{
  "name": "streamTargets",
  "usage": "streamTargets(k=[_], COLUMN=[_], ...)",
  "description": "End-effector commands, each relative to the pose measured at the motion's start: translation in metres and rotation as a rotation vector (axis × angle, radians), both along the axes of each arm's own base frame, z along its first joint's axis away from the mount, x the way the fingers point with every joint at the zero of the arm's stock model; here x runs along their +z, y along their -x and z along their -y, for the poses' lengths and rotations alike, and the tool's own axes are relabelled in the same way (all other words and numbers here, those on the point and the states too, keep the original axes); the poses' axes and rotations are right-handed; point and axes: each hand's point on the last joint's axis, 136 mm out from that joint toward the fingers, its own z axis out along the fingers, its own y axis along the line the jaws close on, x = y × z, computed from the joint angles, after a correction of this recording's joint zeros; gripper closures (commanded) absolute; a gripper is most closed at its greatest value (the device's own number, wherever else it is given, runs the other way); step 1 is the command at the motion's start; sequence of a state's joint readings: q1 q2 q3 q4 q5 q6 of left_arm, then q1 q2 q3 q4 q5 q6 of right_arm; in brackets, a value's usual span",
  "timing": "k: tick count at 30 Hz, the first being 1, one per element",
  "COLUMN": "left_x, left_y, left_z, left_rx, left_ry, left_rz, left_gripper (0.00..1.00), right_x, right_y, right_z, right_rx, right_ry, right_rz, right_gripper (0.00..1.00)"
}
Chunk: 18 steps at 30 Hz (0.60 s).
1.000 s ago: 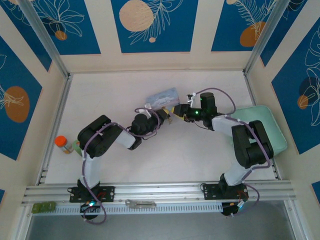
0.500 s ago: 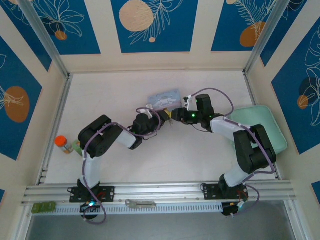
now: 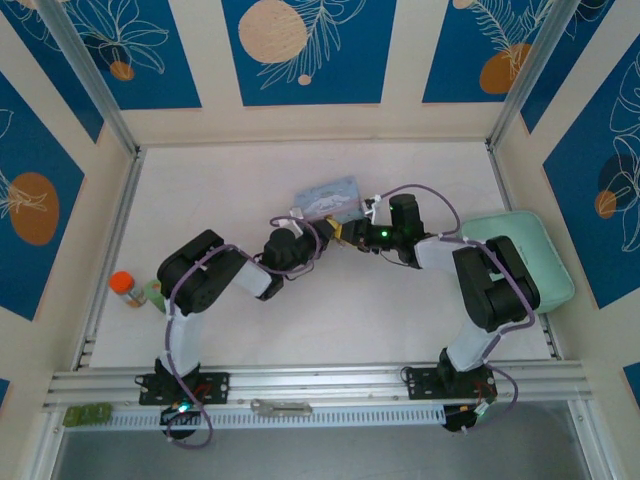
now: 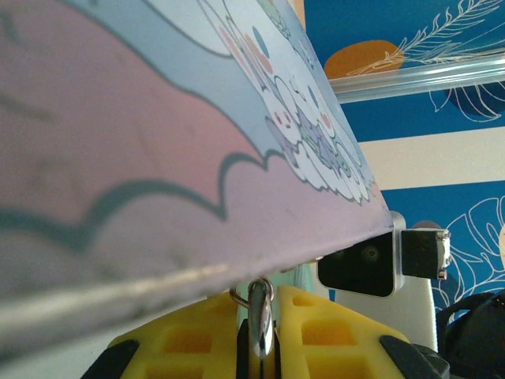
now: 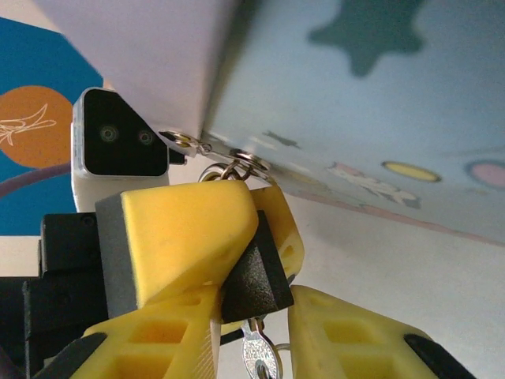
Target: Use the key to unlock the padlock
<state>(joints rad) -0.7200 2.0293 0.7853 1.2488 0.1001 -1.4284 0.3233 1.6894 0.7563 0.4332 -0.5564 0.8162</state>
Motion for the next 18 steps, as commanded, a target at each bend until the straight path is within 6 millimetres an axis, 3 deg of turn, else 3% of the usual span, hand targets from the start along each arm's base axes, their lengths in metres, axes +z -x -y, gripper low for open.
streamTargets(k=[1, 5, 9, 18], left_x=[0.0343, 0.0353, 0.0353, 0.0347], left_y=[0.0065, 0.0054, 0.0054, 0.0059], left_z=[0.0088, 0.0089, 0.0080, 0.0071], left_rx=[-0.037, -0.034, -0.029, -0.027], left_ry=[0.095, 0.098, 0.098, 0.095], left_rz=[0.095, 0.097, 0.096, 0.094], left_gripper=[1.00, 1.00, 1.00, 1.00], right_x=[0.0009, -0.0001, -0.0013, 0.0008], right_y=[0.0079, 0.0115, 0.0147, 0.0154], right_z=[-0.0063, -0.0055, -0.0037, 0.0000], right_rx=[0.034, 0.035, 0.037, 0.030], right_ry=[-0.043, -0.058, -0.060, -0.063], right_rz=[-0.010, -0.022, -0.029, -0.025], right_gripper=[0.73, 0.66, 0.65, 0.78])
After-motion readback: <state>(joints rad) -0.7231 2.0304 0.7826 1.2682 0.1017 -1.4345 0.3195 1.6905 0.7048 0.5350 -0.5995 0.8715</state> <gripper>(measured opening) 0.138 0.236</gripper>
